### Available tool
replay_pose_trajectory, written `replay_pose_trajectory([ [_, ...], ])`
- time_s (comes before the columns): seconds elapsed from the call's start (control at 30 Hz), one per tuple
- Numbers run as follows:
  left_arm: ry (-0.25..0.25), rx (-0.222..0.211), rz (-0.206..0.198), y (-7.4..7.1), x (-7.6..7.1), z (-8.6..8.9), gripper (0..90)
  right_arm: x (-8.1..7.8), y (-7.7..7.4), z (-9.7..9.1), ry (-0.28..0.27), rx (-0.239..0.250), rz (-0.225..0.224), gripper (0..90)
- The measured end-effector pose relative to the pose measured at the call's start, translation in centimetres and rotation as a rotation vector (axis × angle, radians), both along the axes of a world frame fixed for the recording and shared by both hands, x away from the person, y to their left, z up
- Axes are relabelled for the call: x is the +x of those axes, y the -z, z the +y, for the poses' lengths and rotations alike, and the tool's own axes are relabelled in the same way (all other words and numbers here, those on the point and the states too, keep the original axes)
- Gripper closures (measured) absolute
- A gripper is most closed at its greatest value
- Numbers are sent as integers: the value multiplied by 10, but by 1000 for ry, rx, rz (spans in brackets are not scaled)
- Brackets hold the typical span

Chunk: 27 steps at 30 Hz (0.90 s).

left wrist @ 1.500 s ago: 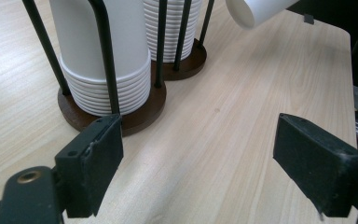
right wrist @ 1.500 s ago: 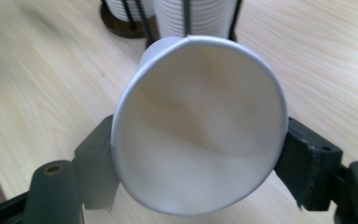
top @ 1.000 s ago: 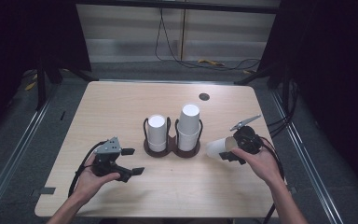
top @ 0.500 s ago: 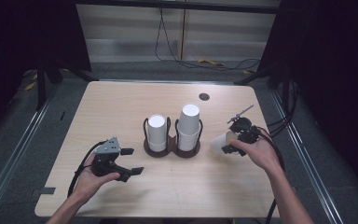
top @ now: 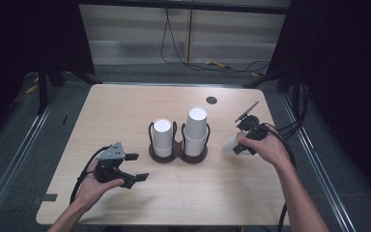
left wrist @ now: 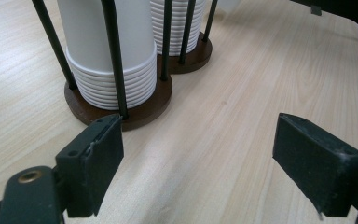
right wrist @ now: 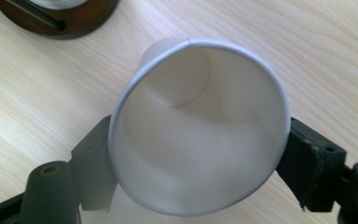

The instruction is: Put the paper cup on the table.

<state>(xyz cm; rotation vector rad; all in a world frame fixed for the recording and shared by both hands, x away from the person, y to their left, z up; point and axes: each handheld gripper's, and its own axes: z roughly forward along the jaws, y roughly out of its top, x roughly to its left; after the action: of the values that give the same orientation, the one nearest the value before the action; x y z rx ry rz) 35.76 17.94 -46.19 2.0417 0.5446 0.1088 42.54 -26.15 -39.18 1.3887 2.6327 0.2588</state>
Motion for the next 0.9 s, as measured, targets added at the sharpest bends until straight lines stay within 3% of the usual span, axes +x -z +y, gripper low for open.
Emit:
replay_pose_trajectory([
  [0.23,0,-5,1,0,0,0,163,9,0,4,0,-54,11,218],
  [0.4,0,-3,0,0,0,1,163,14,8,10,-5,-77,48,217],
  [0.57,0,-3,-1,0,1,2,163,21,10,12,-4,-73,54,206],
  [0.9,-1,-2,-1,1,0,2,163,28,15,20,24,-40,-7,187],
])
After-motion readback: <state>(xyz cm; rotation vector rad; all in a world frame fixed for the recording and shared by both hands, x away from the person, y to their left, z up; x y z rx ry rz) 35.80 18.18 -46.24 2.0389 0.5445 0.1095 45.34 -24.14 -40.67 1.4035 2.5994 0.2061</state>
